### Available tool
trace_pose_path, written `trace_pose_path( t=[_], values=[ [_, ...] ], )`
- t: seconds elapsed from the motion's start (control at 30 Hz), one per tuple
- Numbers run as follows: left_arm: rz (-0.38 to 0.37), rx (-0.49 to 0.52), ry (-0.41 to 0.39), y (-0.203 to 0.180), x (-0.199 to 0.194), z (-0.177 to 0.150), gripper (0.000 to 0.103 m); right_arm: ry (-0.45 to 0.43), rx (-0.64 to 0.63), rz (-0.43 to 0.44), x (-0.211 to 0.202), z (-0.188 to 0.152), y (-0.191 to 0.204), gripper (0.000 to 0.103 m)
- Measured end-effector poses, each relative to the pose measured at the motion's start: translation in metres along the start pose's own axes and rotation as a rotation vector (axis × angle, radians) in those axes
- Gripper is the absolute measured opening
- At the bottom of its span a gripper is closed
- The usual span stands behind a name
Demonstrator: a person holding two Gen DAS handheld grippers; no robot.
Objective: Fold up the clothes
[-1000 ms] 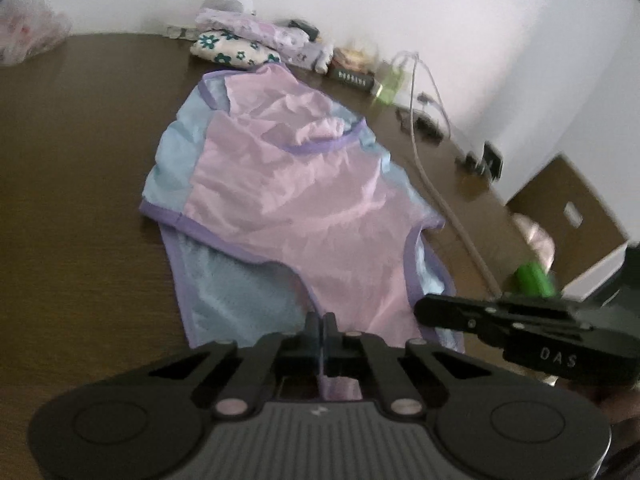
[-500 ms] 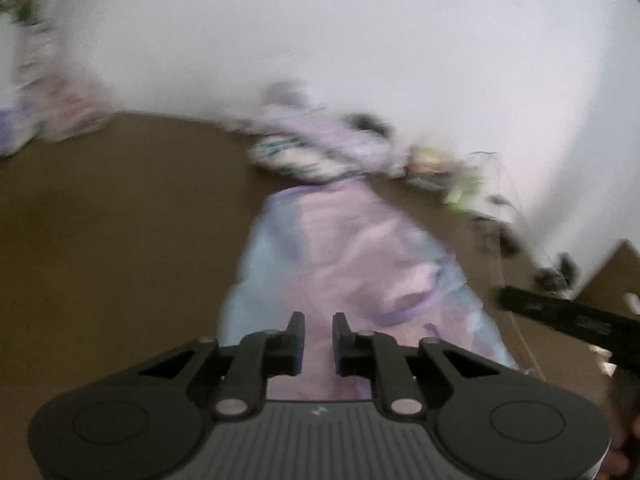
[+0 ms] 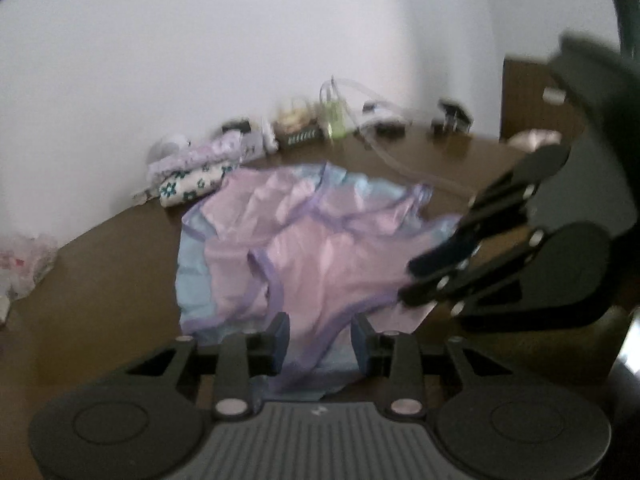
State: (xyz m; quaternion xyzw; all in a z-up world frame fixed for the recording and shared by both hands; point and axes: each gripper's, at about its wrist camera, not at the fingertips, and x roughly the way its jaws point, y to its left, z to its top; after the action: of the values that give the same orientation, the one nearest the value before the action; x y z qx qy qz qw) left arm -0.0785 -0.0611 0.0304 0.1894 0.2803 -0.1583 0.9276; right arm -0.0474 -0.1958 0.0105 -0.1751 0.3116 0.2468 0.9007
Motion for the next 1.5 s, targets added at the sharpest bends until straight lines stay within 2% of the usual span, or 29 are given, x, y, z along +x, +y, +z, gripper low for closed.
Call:
trace_pose_path(
  t=[0.07,0.13,0.23,0.4,0.47,0.5,0.67,0.77,0.83,0.87,0.93,1.03,1.1,1.13,1.17,1.27,1.37,1.5],
  values=[
    [0.039,0.005,0.037,0.002,0.008,0.0,0.031,-0.01,0.012,-0.001,0.002,-0.001,-0.003,0.014],
    [0.051,0.001,0.068,0.007,0.01,-0.005,0.03,-0.042,0.063,0.009,-0.005,0.003,-0.01,0.004],
    [0.086,0.005,0.094,0.015,0.007,-0.014,0.03,-0.09,0.14,0.024,-0.015,0.01,-0.022,0.003],
    [0.067,-0.019,0.003,0.011,-0.015,-0.003,0.03,-0.168,0.264,0.051,-0.032,0.021,-0.041,0.003],
    [0.05,-0.045,-0.025,0.001,-0.012,0.008,0.042,-0.187,0.269,0.054,-0.036,0.027,-0.042,0.003],
    [0.063,-0.041,-0.019,-0.003,-0.007,0.01,0.044,-0.195,0.268,0.049,-0.038,0.029,-0.042,0.003],
    [0.239,-0.054,0.056,-0.007,0.016,0.005,0.042,-0.227,0.259,0.022,-0.047,0.037,-0.043,0.003],
    [0.303,-0.086,0.076,0.006,0.01,-0.002,0.039,-0.213,0.254,-0.018,-0.046,0.033,-0.046,0.003],
    [0.305,-0.113,0.081,0.012,0.004,-0.003,0.033,-0.2,0.259,-0.024,-0.043,0.029,-0.047,0.003],
    [0.297,-0.13,0.083,0.014,0.002,-0.004,0.021,-0.192,0.259,-0.02,-0.041,0.027,-0.047,0.003],
    [0.271,-0.158,0.085,0.015,0.002,-0.005,0.004,-0.165,0.245,-0.009,-0.033,0.022,-0.042,0.003],
    [0.254,-0.149,0.074,0.01,0.006,-0.003,0.004,-0.133,0.208,-0.05,-0.02,0.015,-0.032,0.004],
    [0.239,-0.162,0.072,0.009,0.007,0.0,0.003,-0.116,0.187,-0.108,-0.011,0.009,-0.026,0.015],
    [0.233,-0.178,0.079,0.01,0.007,0.001,0.002,-0.104,0.173,-0.149,-0.009,0.006,-0.023,0.026],
    [0.229,-0.192,0.088,0.011,0.007,0.002,0.002,-0.097,0.15,-0.175,-0.01,0.003,-0.019,0.031],
    [0.207,-0.267,0.1,0.019,0.007,0.004,0.002,-0.122,0.081,-0.12,-0.022,-0.004,-0.003,0.038],
    [0.176,-0.351,0.105,0.03,0.007,0.004,0.002,-0.097,-0.008,-0.114,-0.016,-0.008,0.021,0.04],
    [0.201,-0.419,0.083,0.039,-0.002,0.002,0.001,-0.061,-0.101,-0.265,-0.001,-0.011,0.035,0.037]
  ],
)
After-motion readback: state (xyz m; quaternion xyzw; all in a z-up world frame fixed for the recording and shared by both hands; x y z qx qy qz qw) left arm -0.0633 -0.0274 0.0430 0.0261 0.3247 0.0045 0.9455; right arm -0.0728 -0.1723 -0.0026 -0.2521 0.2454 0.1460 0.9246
